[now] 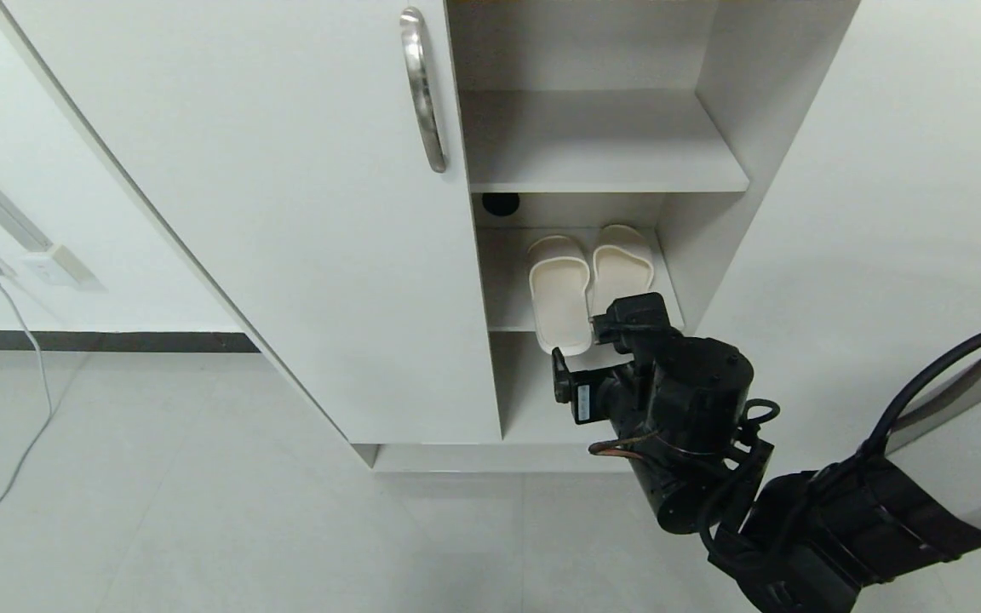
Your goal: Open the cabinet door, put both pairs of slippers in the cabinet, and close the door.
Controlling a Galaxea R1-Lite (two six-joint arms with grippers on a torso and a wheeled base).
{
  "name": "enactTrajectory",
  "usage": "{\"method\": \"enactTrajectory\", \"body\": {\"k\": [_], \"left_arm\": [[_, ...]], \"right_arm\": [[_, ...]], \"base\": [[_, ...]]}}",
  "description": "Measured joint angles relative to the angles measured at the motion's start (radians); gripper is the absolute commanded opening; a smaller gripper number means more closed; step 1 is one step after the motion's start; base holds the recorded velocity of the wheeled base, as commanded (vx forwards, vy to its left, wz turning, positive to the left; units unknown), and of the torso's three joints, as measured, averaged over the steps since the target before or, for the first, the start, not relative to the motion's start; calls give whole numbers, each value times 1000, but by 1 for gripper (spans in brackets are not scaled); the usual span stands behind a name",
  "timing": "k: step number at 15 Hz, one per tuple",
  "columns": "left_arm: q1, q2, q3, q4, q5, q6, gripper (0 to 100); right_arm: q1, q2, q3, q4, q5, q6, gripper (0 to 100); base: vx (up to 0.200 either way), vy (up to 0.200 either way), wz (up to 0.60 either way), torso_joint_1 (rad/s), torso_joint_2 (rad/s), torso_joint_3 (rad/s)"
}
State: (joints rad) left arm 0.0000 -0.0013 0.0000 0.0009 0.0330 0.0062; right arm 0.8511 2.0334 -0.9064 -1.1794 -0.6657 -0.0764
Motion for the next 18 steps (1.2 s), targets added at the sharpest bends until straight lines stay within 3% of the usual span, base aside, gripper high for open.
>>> {"method": "enactTrajectory", "body": {"k": [11, 18], "left_arm": [[0, 0, 0, 0, 0, 0, 0], [0, 0, 0, 1, -1, 1, 0]], "right_arm": [[3, -12, 17, 1, 3, -1, 100], [10, -10, 34, -3, 6, -5, 100]], "base": [[0, 0, 0, 0, 0, 0], [0, 0, 0, 4, 2, 173]]}}
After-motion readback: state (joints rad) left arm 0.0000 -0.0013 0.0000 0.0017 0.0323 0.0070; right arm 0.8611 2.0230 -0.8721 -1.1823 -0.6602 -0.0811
